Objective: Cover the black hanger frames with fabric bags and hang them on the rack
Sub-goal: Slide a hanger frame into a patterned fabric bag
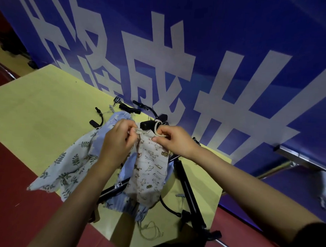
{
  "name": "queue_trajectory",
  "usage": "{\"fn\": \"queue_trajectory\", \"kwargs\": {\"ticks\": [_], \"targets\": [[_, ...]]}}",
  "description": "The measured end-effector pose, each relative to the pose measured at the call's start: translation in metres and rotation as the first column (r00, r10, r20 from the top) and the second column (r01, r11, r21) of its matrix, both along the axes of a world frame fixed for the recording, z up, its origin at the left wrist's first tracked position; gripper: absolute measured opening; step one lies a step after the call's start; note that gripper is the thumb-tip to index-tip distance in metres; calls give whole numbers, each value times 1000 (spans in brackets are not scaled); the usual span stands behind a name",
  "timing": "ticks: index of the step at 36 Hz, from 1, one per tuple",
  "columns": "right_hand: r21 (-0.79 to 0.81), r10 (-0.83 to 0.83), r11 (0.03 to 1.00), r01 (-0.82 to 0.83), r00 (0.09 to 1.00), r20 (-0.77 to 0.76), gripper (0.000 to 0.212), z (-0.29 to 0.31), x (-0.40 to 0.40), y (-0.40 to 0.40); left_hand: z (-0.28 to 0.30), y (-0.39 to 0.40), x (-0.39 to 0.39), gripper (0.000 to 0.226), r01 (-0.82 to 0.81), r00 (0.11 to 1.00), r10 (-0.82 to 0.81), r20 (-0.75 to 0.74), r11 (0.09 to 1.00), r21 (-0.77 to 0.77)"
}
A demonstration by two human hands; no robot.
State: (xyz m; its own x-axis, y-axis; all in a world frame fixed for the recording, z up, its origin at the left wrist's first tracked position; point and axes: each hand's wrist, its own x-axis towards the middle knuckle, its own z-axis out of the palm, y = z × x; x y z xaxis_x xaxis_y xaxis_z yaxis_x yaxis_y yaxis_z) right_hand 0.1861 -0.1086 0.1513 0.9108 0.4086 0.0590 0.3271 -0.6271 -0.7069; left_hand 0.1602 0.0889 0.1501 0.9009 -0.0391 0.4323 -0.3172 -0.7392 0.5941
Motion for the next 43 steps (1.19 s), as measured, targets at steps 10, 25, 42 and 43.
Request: {"fn": "queue_trajectory", "kwargs": {"ticks": [10,25,42,43], "targets": [[364,-8,931,26,999,-50,16,23,-9,9,3,-16,-2,19,150,986,-163,-29,954,-260],[292,72,956,12,958,-276,19,17,-14,6,-39,-32,-9,18,-77,918,-237,-318,680,-729],[143,-146,955,258,835,-531,18,34,-3,-15,-63,-64,-33,46,-206,782,-273,-560,735,-646],[96,-167,963,250,842,-514,23,37,-2,-18,-63,-61,-30,47,-199,797,-248,-551,753,-627]]}}
